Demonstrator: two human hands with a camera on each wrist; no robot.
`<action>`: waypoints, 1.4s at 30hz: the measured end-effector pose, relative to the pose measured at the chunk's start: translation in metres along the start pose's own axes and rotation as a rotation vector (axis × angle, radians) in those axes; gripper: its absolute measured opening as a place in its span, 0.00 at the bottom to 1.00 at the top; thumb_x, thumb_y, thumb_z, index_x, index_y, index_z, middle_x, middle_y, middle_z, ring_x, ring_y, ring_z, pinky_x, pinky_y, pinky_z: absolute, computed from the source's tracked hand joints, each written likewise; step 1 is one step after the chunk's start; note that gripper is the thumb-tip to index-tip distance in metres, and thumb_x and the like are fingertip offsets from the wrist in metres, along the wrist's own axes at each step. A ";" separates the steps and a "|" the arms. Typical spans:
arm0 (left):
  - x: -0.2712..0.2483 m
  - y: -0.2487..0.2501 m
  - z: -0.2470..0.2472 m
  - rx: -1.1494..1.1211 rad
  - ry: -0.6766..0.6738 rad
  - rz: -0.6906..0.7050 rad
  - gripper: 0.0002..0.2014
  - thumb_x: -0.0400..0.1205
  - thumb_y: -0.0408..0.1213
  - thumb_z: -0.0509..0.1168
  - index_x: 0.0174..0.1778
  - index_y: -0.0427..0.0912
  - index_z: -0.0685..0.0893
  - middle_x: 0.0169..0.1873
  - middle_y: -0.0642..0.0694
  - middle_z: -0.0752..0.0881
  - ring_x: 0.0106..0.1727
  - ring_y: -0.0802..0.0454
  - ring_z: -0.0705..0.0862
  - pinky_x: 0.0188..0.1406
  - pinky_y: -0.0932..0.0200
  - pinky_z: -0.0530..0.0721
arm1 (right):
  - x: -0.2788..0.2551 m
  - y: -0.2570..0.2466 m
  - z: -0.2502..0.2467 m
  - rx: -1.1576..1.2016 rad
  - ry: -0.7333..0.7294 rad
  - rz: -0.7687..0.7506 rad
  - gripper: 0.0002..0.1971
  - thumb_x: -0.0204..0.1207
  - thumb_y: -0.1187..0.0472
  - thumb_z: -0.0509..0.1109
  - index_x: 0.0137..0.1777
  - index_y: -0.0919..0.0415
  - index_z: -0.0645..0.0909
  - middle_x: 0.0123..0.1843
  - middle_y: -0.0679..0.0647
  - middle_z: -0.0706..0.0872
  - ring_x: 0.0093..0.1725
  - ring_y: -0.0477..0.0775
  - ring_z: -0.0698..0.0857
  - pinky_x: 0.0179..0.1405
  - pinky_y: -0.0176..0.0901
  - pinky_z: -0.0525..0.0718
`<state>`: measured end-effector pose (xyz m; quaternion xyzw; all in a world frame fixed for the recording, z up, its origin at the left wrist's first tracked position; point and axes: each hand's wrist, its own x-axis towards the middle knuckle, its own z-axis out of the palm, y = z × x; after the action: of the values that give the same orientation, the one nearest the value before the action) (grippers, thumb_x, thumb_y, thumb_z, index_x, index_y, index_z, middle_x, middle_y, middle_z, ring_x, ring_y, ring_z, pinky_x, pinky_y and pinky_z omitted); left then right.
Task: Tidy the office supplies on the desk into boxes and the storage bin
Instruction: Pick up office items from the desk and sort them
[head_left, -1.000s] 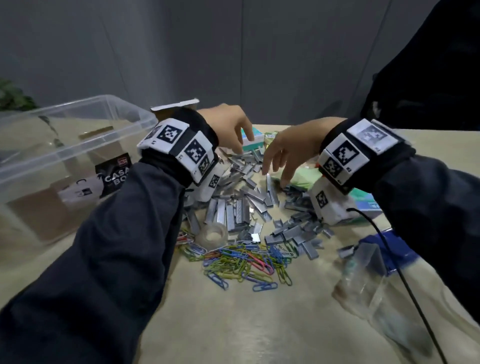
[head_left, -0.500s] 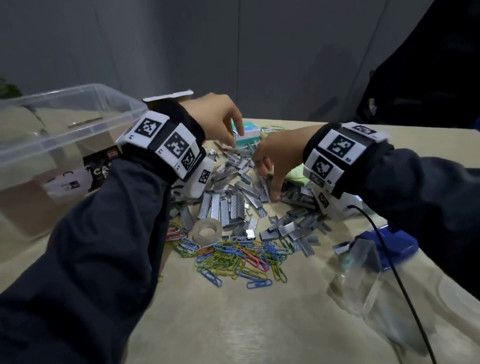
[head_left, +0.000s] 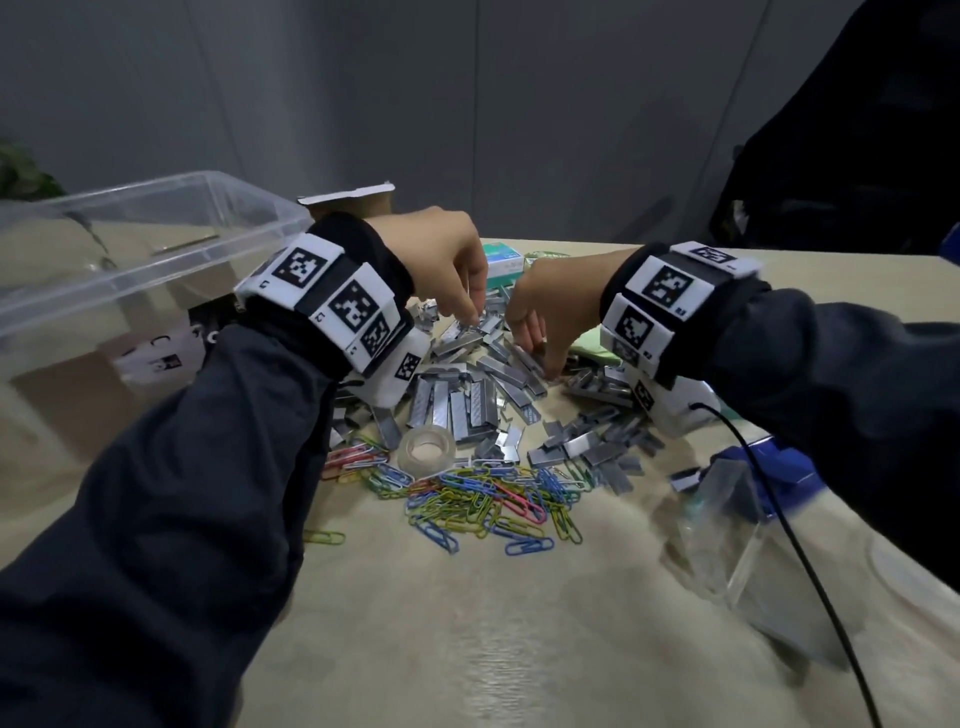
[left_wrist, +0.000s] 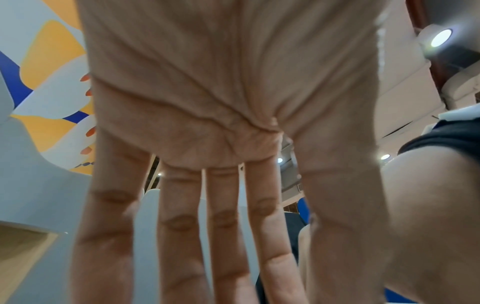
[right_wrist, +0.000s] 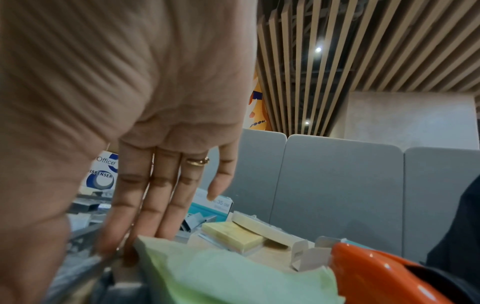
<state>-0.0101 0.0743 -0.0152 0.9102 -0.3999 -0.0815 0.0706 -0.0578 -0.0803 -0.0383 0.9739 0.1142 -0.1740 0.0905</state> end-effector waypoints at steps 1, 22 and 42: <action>0.000 0.000 0.000 -0.001 0.002 -0.001 0.03 0.73 0.41 0.77 0.39 0.49 0.90 0.33 0.51 0.89 0.32 0.62 0.82 0.31 0.64 0.73 | 0.001 -0.001 0.000 -0.009 0.000 0.007 0.20 0.61 0.55 0.86 0.53 0.57 0.87 0.49 0.49 0.90 0.50 0.51 0.86 0.57 0.45 0.84; -0.009 0.011 -0.001 -0.088 -0.168 0.051 0.10 0.67 0.48 0.80 0.40 0.49 0.92 0.32 0.53 0.90 0.30 0.68 0.83 0.35 0.64 0.79 | 0.012 -0.008 0.005 -0.029 -0.090 0.092 0.18 0.66 0.55 0.83 0.55 0.59 0.88 0.52 0.53 0.91 0.53 0.55 0.88 0.57 0.48 0.85; 0.020 0.032 0.024 0.233 -0.210 0.196 0.09 0.72 0.33 0.77 0.47 0.36 0.91 0.42 0.42 0.90 0.39 0.52 0.83 0.37 0.61 0.78 | -0.007 0.016 0.007 0.315 0.016 0.141 0.10 0.71 0.61 0.79 0.52 0.62 0.89 0.40 0.50 0.88 0.35 0.44 0.83 0.35 0.35 0.82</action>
<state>-0.0246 0.0364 -0.0343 0.8555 -0.4985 -0.1219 -0.0695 -0.0622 -0.0980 -0.0407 0.9831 0.0175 -0.1749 -0.0520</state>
